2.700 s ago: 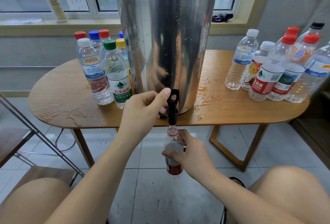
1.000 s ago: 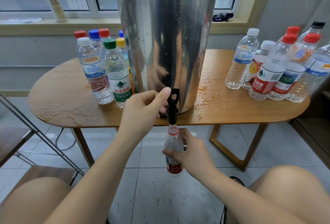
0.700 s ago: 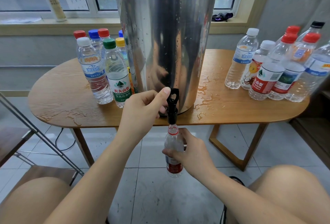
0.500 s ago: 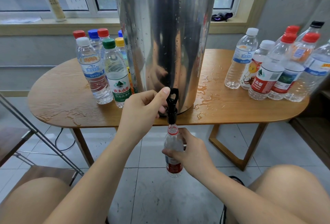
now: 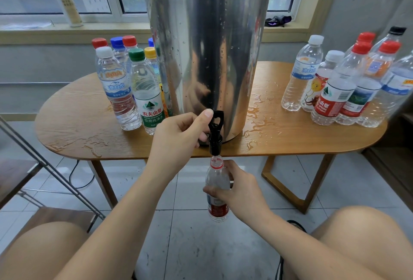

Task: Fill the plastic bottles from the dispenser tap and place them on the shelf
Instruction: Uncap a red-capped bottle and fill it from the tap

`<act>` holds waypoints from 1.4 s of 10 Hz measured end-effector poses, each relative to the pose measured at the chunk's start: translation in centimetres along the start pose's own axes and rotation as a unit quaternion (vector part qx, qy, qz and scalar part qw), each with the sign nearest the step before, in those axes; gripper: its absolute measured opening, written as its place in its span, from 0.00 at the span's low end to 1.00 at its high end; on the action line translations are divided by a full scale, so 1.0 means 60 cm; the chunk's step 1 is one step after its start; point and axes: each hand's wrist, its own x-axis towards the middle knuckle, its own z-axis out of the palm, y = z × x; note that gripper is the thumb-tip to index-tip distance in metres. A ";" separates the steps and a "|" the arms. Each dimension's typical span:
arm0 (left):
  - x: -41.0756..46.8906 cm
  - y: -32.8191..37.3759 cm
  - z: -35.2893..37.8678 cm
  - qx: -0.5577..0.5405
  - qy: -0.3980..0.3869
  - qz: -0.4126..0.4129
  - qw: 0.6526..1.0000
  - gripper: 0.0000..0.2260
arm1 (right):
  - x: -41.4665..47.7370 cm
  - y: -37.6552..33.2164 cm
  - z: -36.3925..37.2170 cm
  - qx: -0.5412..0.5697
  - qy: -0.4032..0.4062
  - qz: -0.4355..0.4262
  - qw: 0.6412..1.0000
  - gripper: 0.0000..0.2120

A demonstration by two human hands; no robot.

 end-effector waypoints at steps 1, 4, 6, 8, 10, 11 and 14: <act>0.000 0.000 0.000 -0.003 -0.001 -0.002 1.000 0.21 | -0.001 0.001 0.000 0.006 0.003 -0.001 1.000 0.36; 0.000 0.000 0.000 -0.004 -0.003 -0.002 1.000 0.21 | -0.002 0.000 -0.003 0.007 -0.001 -0.002 1.000 0.37; 0.000 0.000 -0.001 0.001 -0.005 0.001 1.000 0.21 | -0.001 -0.002 -0.001 0.008 0.000 0.002 1.000 0.36; 0.000 0.000 -0.002 -0.004 -0.008 -0.003 1.000 0.21 | -0.002 -0.002 -0.001 0.007 -0.001 0.001 1.000 0.36; -0.001 0.001 -0.002 -0.005 -0.008 -0.006 1.000 0.21 | -0.001 -0.003 -0.002 0.008 -0.001 -0.001 1.000 0.36; 0.000 0.001 -0.002 -0.005 -0.007 -0.006 1.000 0.21 | -0.002 -0.003 -0.002 0.008 -0.003 0.001 1.000 0.36; 0.000 0.001 -0.003 -0.011 -0.009 -0.006 1.000 0.21 | -0.003 -0.004 -0.003 0.015 -0.006 0.004 1.000 0.35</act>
